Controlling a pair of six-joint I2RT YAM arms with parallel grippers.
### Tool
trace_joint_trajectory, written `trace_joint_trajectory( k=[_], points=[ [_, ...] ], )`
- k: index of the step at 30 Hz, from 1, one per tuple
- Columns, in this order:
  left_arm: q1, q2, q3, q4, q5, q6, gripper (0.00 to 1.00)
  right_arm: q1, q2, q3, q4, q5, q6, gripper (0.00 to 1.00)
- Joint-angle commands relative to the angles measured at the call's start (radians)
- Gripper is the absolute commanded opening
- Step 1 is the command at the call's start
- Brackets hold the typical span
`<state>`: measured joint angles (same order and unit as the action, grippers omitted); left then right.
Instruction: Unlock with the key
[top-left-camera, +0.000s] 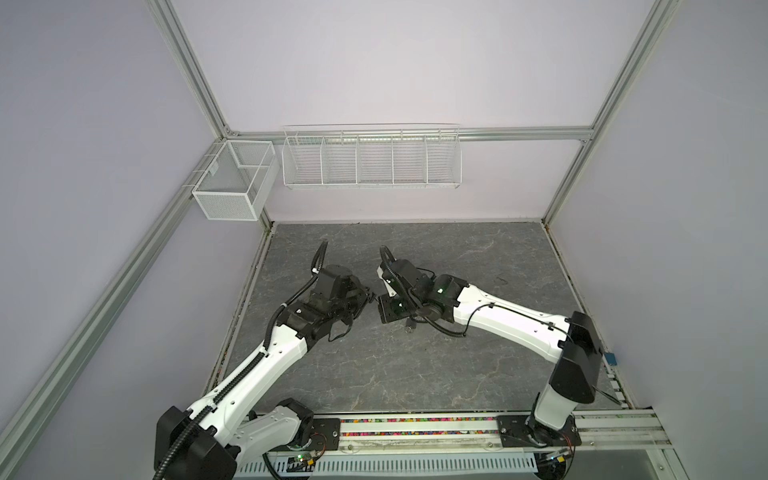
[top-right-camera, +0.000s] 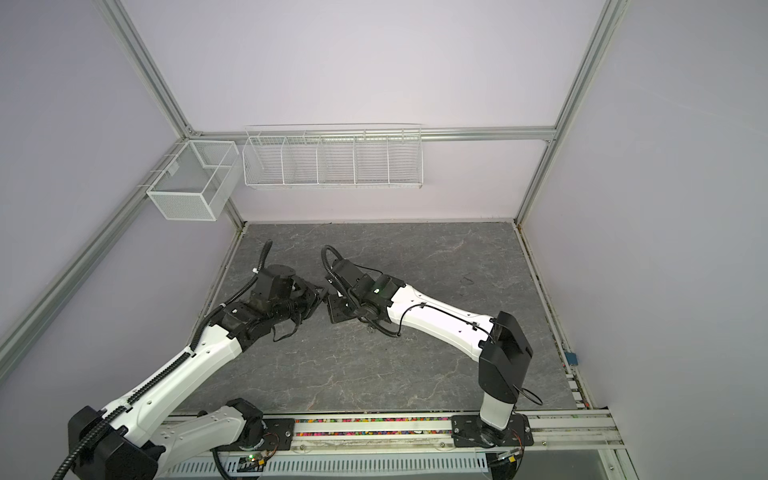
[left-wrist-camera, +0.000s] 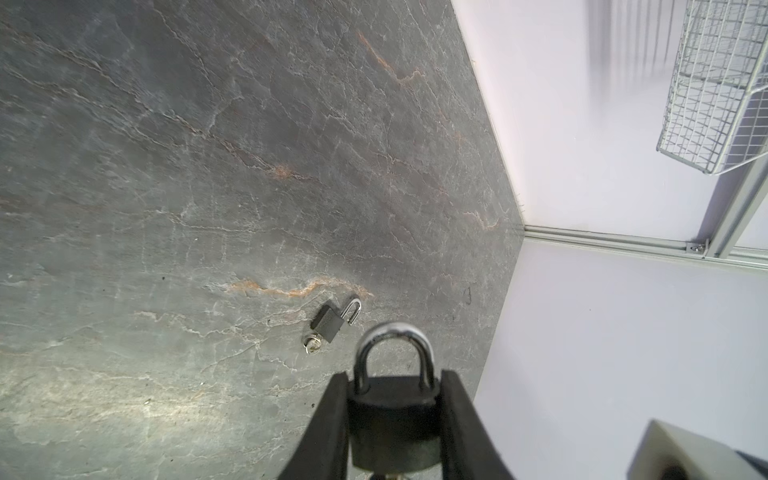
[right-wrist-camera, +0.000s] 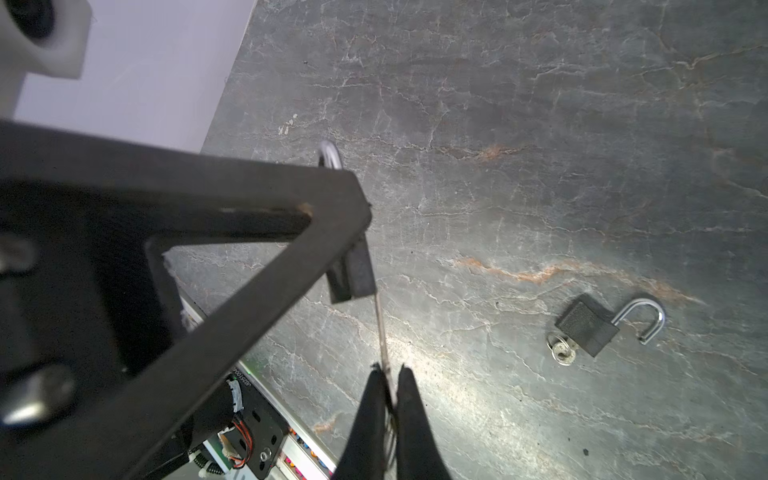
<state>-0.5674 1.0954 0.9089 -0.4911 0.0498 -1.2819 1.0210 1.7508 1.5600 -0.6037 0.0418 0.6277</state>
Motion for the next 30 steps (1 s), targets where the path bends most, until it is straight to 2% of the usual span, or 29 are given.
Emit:
trace_joint_trajectory(
  k=[1,12,26,30],
  points=[
    [0.001,-0.011,-0.009,-0.023,-0.012,0.0,0.0,-0.004,-0.008,0.032,0.026,0.013,-0.003,0.07],
    [0.001,0.003,0.004,-0.024,-0.014,-0.009,0.0,0.008,0.03,0.052,0.036,-0.007,0.022,0.07],
    [0.003,0.001,-0.007,0.002,-0.004,-0.052,0.0,0.021,0.054,0.035,0.035,0.034,0.049,0.07],
    [0.003,0.01,-0.005,0.003,0.008,-0.053,0.0,0.023,0.066,0.077,0.03,0.028,0.039,0.07]
  ],
)
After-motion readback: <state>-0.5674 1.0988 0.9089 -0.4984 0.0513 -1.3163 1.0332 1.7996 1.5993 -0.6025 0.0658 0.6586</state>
